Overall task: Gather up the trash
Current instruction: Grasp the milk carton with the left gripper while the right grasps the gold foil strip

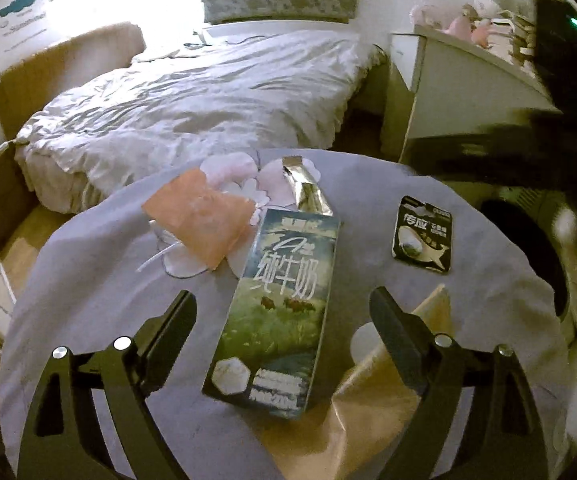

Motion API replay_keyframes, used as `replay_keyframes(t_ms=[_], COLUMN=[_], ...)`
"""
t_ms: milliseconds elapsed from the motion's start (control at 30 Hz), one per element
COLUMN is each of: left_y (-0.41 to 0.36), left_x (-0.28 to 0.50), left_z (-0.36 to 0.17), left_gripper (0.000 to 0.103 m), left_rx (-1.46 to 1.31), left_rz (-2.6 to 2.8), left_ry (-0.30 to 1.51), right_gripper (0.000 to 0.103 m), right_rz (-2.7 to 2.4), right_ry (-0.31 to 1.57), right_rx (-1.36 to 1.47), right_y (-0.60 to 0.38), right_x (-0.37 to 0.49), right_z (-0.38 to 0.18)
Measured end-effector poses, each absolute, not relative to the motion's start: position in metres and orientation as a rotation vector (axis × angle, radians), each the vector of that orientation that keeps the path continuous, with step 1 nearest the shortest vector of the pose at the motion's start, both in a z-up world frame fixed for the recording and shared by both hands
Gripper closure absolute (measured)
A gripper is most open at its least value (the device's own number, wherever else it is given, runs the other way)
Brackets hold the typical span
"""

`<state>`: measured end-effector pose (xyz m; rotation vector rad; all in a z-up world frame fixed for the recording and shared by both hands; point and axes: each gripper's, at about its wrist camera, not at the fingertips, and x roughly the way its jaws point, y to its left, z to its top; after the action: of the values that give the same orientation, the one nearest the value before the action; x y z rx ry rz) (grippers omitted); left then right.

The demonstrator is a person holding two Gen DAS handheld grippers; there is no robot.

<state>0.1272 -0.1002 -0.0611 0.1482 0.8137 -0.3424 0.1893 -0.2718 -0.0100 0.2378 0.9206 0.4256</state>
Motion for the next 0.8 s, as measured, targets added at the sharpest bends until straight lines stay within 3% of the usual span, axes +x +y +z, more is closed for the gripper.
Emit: replay_keyframes(t_ms=[67, 133, 333, 533, 800], left_y=[-0.099, -0.094, -0.079, -0.066, -0.059], left_x=[0.129, 0.135, 0.135, 0.127, 0.108], left_z=[-0.065, -0.071, -0.073, -0.072, -0.046], left_gripper=[0.024, 0.049, 0.052, 0.053, 0.053], left_rx=[0.138, 0.117, 0.047, 0.008, -0.026], left_rz=[-0.349, -0.354, -0.362, -0.35, -0.318], left_ry=[0.821, 0.854, 0.851, 0.841, 0.769], right_gripper=[0.046, 0.05, 0.063, 0.09, 0.097], right_rz=[0.414, 0.394, 0.394, 0.393, 0.436], right_ry=[0.942, 0.987, 1.085, 1.062, 0.929], right_rx=[0.21, 0.166, 0.089, 0.136, 0.273], right_y=[-0.255, -0.24, -0.212, -0.219, -0.249], right_x=[0.206, 0.223, 0.248, 0.249, 0.215], right_z=[-0.016, -0.027, -0.06, -0.066, -0.035])
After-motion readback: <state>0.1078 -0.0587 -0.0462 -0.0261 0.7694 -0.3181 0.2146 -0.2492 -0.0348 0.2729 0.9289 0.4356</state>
